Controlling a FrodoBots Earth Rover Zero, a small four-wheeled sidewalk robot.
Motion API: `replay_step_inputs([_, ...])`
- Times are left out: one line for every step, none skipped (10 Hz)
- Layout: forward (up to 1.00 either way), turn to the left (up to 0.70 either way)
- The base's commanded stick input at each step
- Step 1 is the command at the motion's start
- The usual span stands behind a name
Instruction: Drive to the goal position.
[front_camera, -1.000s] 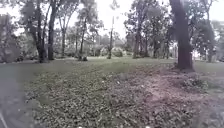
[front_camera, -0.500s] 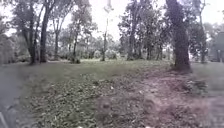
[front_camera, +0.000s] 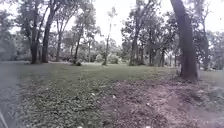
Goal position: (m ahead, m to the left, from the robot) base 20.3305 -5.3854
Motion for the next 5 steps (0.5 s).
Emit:
replay_step_inputs([0.7, 0.0])
replay_step_inputs([0.7, 0.0])
replay_step_inputs([0.7, 0.0])
replay_step_inputs([0.7, 0.0])
replay_step_inputs([0.7, 0.0])
